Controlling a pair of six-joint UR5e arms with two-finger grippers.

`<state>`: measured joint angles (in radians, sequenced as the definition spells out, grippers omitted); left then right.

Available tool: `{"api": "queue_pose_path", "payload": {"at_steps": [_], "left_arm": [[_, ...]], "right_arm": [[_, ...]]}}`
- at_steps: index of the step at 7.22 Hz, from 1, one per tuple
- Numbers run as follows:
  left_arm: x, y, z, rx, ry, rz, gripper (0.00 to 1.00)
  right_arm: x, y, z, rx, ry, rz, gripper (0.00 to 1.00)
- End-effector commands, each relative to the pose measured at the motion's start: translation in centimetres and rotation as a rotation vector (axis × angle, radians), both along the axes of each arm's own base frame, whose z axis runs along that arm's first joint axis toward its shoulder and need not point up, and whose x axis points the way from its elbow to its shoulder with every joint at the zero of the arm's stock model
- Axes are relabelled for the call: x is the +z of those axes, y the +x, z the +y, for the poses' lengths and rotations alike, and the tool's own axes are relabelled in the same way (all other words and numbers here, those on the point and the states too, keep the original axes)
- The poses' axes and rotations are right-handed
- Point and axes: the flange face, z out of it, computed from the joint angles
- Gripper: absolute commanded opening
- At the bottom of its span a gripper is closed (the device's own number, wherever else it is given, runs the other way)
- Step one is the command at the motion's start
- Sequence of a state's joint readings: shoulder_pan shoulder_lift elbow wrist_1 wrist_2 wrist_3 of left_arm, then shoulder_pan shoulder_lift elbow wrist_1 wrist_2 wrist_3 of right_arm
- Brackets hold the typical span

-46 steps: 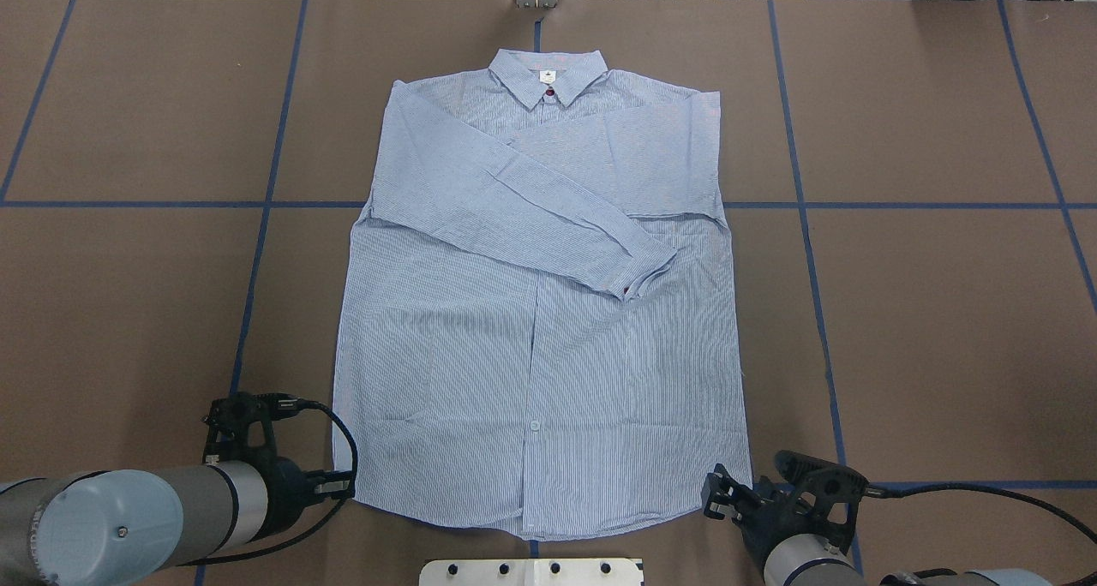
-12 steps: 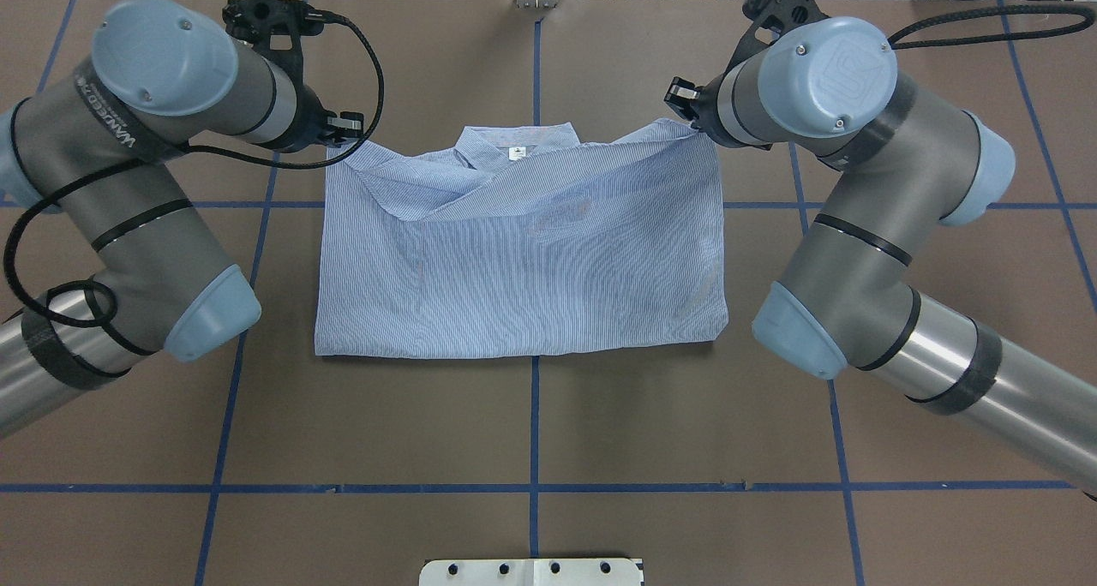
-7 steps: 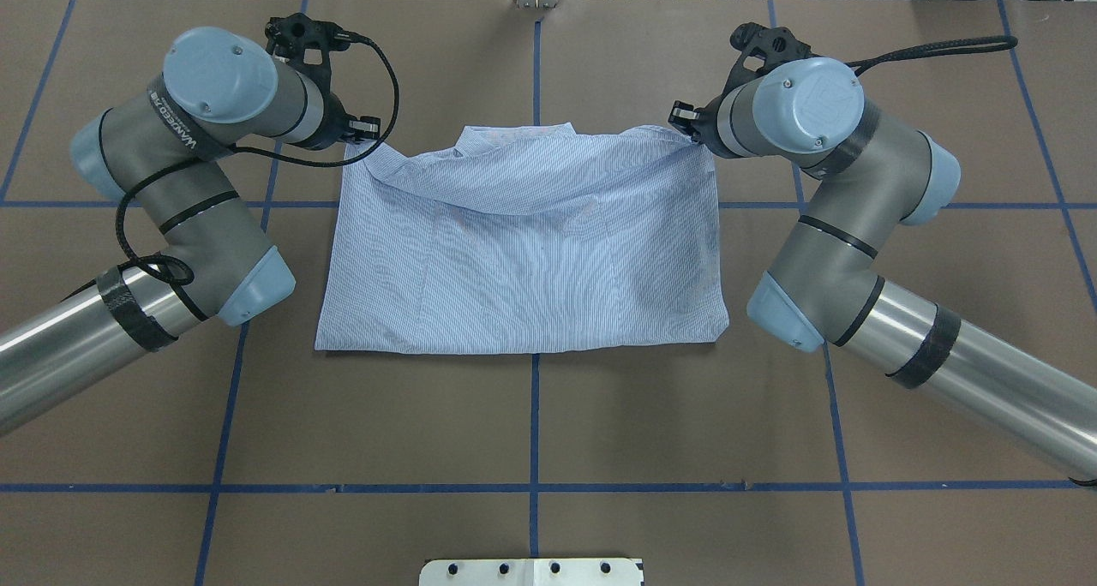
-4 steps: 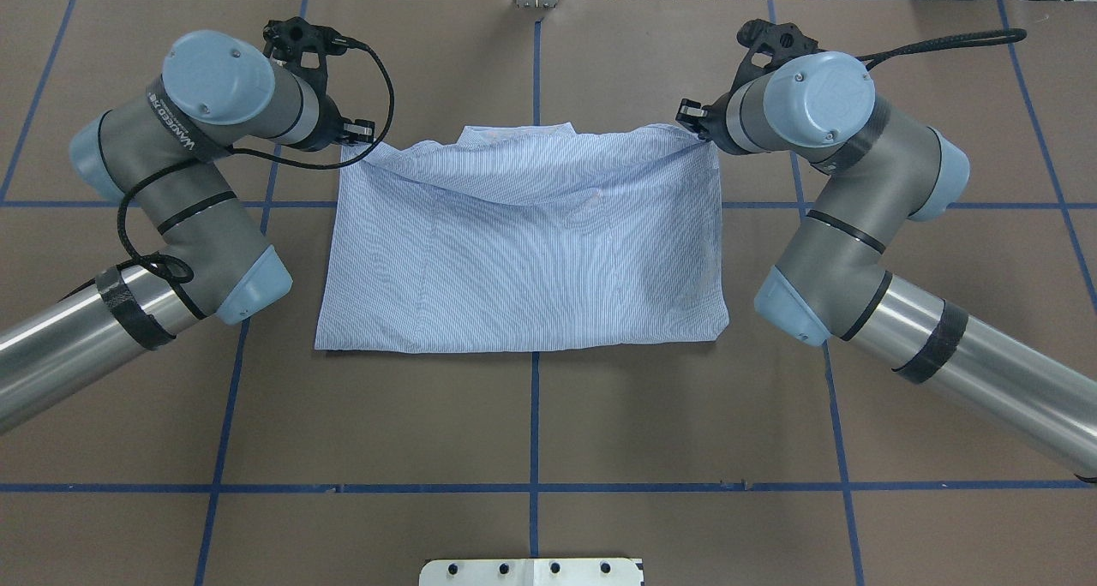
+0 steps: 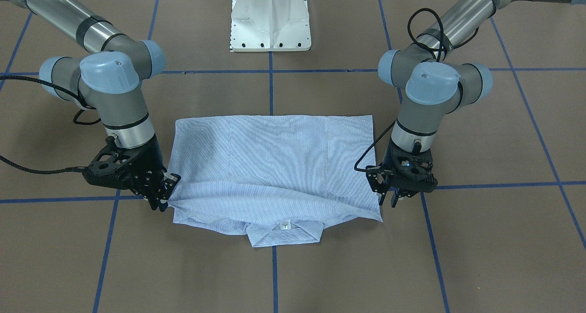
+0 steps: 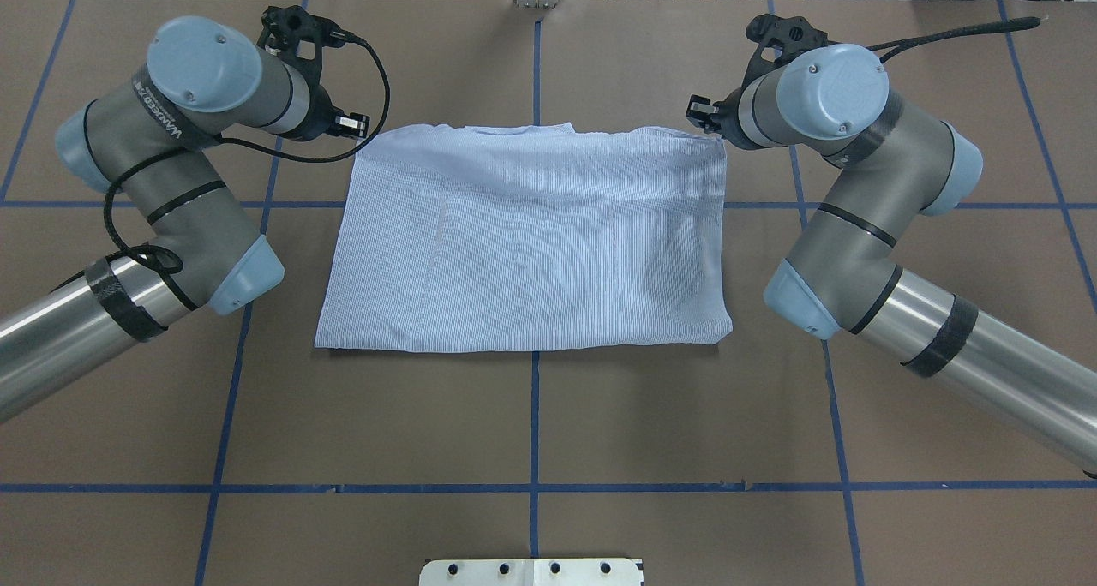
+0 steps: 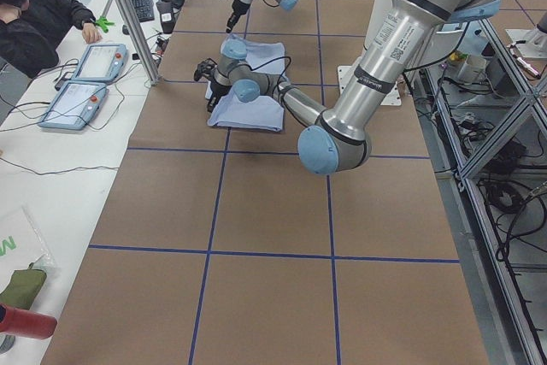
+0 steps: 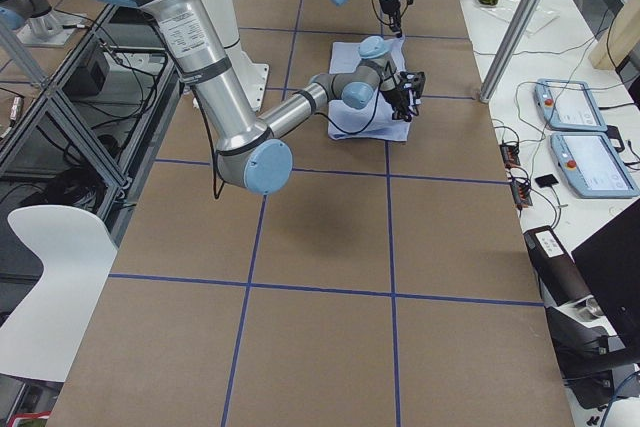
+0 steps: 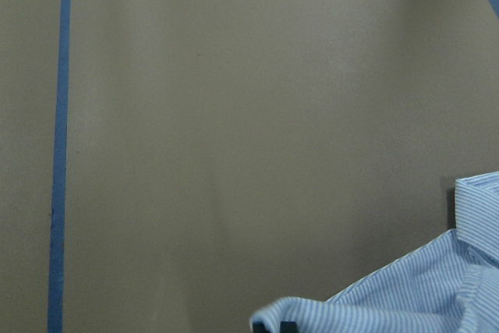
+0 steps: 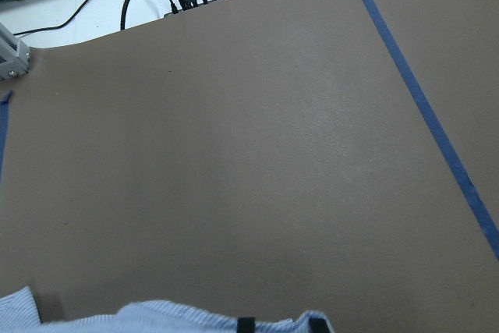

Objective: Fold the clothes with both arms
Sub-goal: 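Release the hem and move the left gripper to the folded edge nearest it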

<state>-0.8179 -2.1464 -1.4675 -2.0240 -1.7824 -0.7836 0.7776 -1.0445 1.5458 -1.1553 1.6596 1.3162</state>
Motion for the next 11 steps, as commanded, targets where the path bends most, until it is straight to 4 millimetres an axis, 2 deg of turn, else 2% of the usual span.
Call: {"api": "queue_pose_path", "payload": {"at_steps": [1, 2, 3, 4, 5, 6, 7, 8, 9, 10, 11], "left_arm": [[0.5, -2.7, 3.1, 0.093, 0.012, 0.042, 1.00], [1.1, -4.4, 6.0, 0.098, 0.012, 0.060, 1.00], [2.3, -4.7, 9.0, 0.113, -0.006, 0.070, 1.00], [3.5, -2.6, 14.0, 0.144, -0.069, 0.096, 1.00], [5.3, -2.1, 16.7, 0.135, -0.083, 0.143, 1.00], [8.8, -1.2, 19.8, 0.120, -0.077, 0.152, 0.96], [8.8, -0.6, 21.3, 0.091, -0.113, 0.192, 0.87], [8.9, 0.9, 22.6, 0.110, -0.136, 0.198, 0.81], [8.7, 1.2, 22.9, 0.117, -0.136, 0.202, 0.63], [8.7, 1.5, 23.1, 0.123, -0.139, 0.201, 0.55], [8.6, 1.9, 23.1, 0.127, -0.137, 0.201, 0.55]], "right_arm": [[-0.6, 0.6, -0.2, -0.046, 0.004, -0.015, 1.00], [-0.7, 0.6, -0.2, -0.047, 0.005, -0.018, 1.00], [-0.7, 0.6, -0.2, -0.047, 0.005, -0.018, 1.00], [-0.9, 0.6, -0.1, -0.046, 0.007, -0.022, 1.00], [-0.8, 0.7, -0.1, -0.045, 0.007, -0.023, 1.00], [-0.5, 0.6, 0.0, -0.048, 0.004, -0.019, 1.00], [-0.5, 0.6, 0.0, -0.048, 0.004, -0.019, 1.00], [-0.6, 0.6, 0.2, -0.049, 0.006, -0.021, 1.00], [-0.6, 0.6, 0.2, -0.048, 0.005, -0.022, 1.00], [-0.6, 0.6, 0.3, -0.050, 0.005, -0.022, 1.00], [-0.8, 0.6, 0.3, -0.050, 0.009, -0.025, 1.00]]}}
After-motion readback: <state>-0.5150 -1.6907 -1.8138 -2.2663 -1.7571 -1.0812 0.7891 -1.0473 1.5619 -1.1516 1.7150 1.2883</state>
